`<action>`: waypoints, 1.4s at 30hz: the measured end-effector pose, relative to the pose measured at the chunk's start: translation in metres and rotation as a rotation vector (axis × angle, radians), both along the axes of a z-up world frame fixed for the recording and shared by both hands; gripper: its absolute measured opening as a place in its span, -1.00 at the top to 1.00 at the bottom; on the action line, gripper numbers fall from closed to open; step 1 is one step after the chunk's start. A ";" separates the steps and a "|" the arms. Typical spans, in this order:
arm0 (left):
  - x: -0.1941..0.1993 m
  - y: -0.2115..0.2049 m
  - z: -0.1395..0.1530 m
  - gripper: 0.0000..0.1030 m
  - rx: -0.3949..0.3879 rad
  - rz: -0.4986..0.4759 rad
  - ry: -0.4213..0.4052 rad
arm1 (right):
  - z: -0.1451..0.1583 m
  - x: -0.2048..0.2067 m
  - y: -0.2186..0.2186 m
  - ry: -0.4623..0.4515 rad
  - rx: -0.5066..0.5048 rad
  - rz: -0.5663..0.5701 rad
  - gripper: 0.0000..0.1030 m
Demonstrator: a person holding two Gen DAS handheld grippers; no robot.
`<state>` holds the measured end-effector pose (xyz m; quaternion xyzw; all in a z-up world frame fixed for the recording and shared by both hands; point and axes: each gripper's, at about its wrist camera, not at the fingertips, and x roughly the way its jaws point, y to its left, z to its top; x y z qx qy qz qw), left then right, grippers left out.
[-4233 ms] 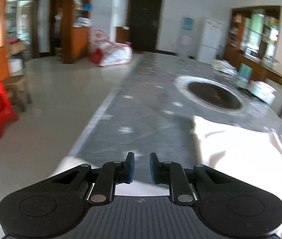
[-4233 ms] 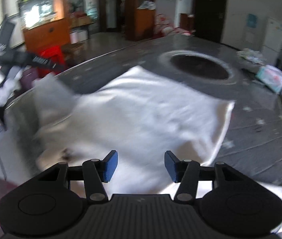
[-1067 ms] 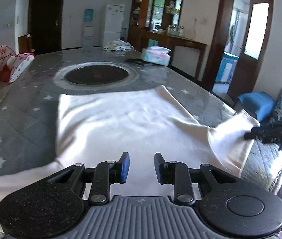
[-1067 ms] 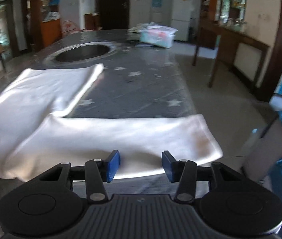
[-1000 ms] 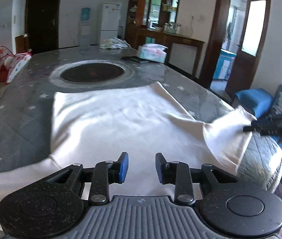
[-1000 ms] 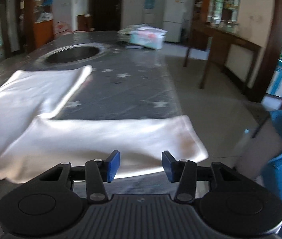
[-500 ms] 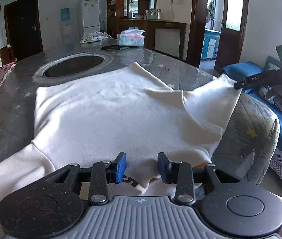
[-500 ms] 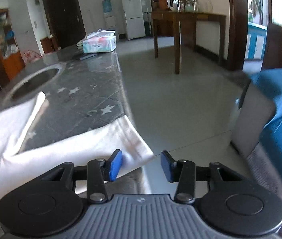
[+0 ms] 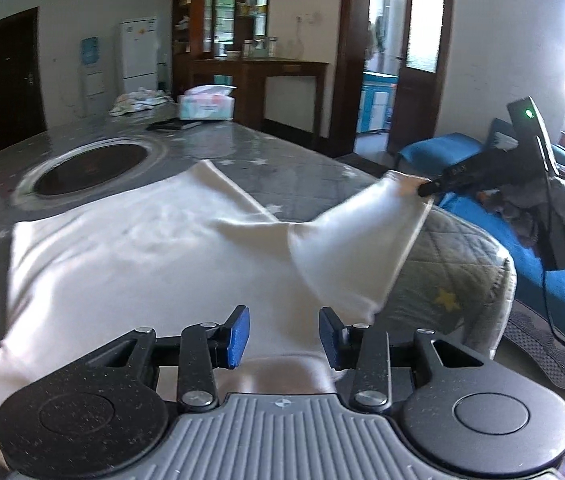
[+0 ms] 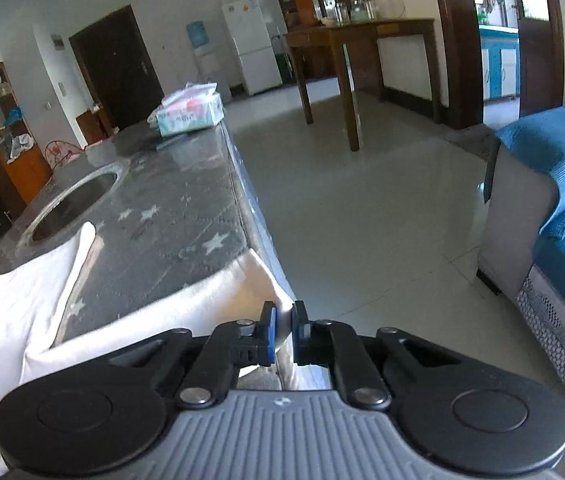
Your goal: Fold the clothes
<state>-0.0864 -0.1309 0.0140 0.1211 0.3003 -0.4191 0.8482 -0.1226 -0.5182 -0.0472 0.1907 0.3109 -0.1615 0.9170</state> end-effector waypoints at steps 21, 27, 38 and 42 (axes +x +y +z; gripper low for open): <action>-0.004 0.014 0.001 0.02 -0.092 0.004 0.017 | 0.131 0.035 0.104 -0.244 -0.146 0.364 0.92; 0.009 0.066 0.004 0.01 -0.129 0.168 0.013 | 0.146 0.056 0.182 -0.275 -0.155 0.586 0.98; 0.011 0.114 -0.001 -0.10 -0.175 0.283 0.046 | 0.090 0.085 0.216 -0.038 -0.288 0.604 0.63; 0.013 0.108 -0.004 -0.12 -0.175 0.269 0.052 | 0.053 0.097 0.210 0.078 -0.321 0.584 0.60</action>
